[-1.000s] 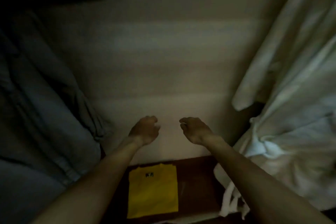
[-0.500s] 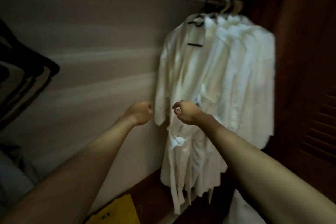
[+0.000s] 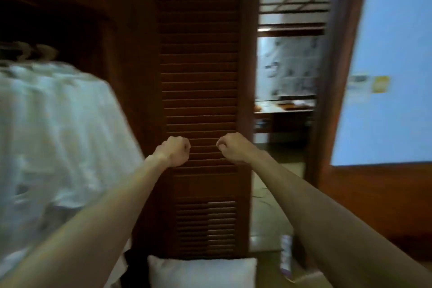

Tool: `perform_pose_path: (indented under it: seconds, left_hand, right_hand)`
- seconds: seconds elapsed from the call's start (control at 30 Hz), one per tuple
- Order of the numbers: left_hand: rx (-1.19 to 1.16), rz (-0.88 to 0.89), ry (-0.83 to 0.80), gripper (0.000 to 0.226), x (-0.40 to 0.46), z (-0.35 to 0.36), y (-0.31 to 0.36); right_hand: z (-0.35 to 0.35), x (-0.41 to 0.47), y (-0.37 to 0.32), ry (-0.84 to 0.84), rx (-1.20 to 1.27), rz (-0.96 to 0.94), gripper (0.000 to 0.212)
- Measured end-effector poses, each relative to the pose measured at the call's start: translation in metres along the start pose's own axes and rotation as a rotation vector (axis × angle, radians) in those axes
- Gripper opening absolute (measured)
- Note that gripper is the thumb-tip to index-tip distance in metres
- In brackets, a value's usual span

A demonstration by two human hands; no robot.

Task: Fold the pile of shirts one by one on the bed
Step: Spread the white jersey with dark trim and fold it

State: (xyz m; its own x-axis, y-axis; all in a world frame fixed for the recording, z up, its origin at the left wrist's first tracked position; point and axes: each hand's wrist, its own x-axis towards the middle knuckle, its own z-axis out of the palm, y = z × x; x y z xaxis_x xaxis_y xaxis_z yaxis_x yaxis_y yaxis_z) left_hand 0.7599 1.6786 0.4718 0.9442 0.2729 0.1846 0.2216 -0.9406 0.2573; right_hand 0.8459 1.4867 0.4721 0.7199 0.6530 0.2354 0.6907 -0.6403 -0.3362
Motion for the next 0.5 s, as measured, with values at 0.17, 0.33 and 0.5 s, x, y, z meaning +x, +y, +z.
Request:
perform_pose_path:
  seconds: [0.17,0.33,0.5]
  left_hand:
    - [-0.094,0.356,-0.138,0.027,0.028,0.068,0.225]
    - [-0.133,0.683,-0.186,0.023,0.0,0.128,0.455]
    - [-0.178,1.074,-0.25,0.018,-0.097,0.17,0.671]
  right_hand:
    - [-0.092,-0.144,0.177,0.046,-0.199,0.355,0.02]
    - [-0.179,-0.323,0.292,0.112,-0.335,0.697,0.03]
    - [-0.25,-0.528,0.336,0.232,-0.404,1.013,0.03]
